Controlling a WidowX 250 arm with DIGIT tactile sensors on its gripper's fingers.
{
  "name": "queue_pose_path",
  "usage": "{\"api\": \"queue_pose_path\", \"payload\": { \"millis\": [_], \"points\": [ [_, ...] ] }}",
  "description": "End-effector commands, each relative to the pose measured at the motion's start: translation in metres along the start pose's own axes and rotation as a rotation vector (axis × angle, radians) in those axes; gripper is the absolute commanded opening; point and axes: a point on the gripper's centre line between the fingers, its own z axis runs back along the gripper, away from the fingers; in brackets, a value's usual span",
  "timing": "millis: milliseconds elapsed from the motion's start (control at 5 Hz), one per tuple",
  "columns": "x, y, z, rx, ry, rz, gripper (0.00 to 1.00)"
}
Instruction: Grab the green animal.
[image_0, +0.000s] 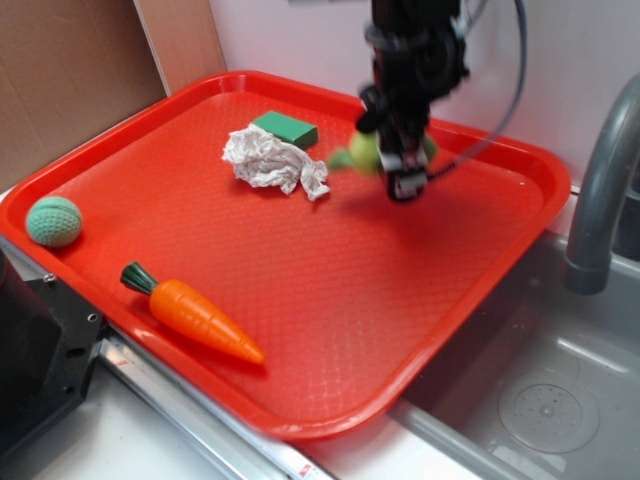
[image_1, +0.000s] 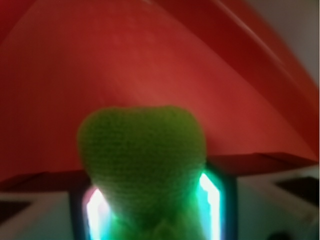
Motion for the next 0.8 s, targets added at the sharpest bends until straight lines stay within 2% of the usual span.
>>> {"api": "queue_pose_path", "payload": {
  "millis": [0,400,600],
  "points": [
    [-0.062,0.002,0.083,-0.068,-0.006,0.33,0.0],
    [-0.13,-0.017,0.118,-0.065,-0.031,0.452,0.0],
    [-0.137,-0.024,0.12,0.004,-0.038,0.469,0.0]
  ]
}}
